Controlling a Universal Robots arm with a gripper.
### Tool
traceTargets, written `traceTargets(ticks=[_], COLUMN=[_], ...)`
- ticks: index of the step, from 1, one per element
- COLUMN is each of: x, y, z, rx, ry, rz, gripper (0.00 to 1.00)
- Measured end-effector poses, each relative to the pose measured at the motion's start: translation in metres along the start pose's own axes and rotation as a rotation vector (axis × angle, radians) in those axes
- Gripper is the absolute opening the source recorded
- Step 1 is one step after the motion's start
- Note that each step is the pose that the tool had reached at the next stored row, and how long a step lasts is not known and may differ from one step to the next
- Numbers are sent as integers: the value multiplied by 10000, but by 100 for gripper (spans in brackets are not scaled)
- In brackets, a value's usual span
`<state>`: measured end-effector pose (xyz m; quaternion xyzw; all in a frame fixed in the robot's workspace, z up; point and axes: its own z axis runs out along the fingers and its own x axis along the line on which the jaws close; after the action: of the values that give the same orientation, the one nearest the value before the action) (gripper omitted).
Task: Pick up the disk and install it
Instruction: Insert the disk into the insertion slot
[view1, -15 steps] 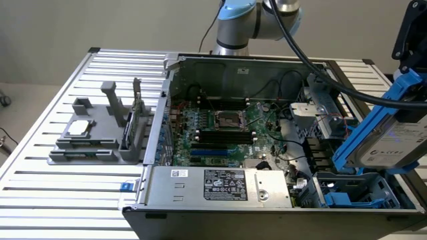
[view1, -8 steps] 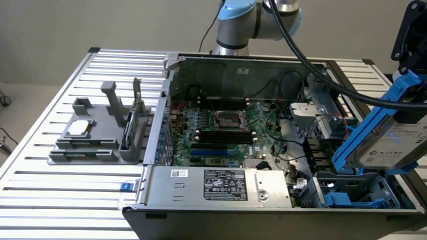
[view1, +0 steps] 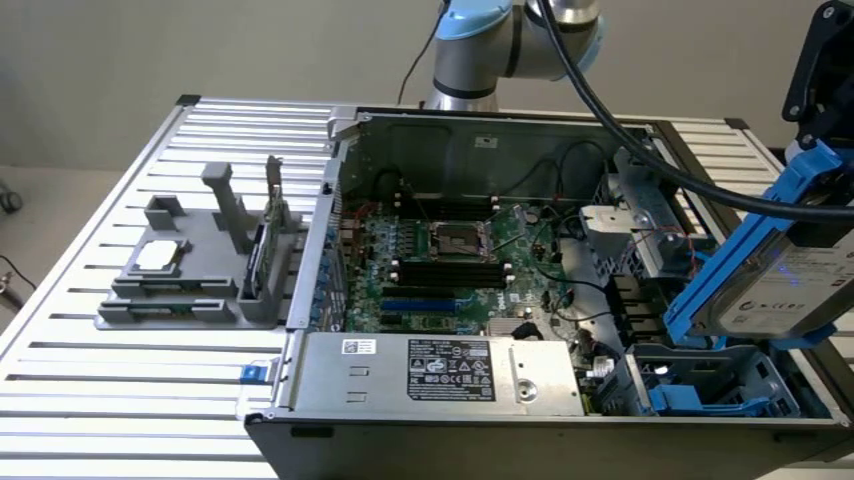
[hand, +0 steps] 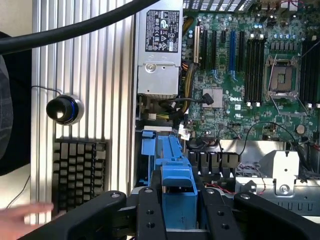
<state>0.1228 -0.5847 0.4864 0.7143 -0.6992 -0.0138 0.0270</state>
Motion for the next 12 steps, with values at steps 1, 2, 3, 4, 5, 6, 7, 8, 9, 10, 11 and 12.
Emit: traceTargets(ticks=[1, 2, 3, 4, 5, 6, 7, 8, 9, 10, 11, 12], x=[0, 0, 0, 0, 0, 0, 0, 0, 0, 0, -1, -1], y=[0, 0, 0, 0, 0, 0, 0, 0, 0, -1, -2, -2], z=[0, 0, 0, 0, 0, 0, 0, 1, 11, 29, 47, 66], rx=[0, 0, 0, 0, 0, 0, 0, 0, 0, 3, 5, 6], ry=[1, 1, 0, 1, 0, 1, 1, 2, 3, 2, 1, 0], rz=[0, 0, 0, 1, 1, 0, 0, 0, 0, 0, 0, 0], gripper=[33, 33, 33, 33, 33, 33, 33, 33, 33, 33, 33, 33])
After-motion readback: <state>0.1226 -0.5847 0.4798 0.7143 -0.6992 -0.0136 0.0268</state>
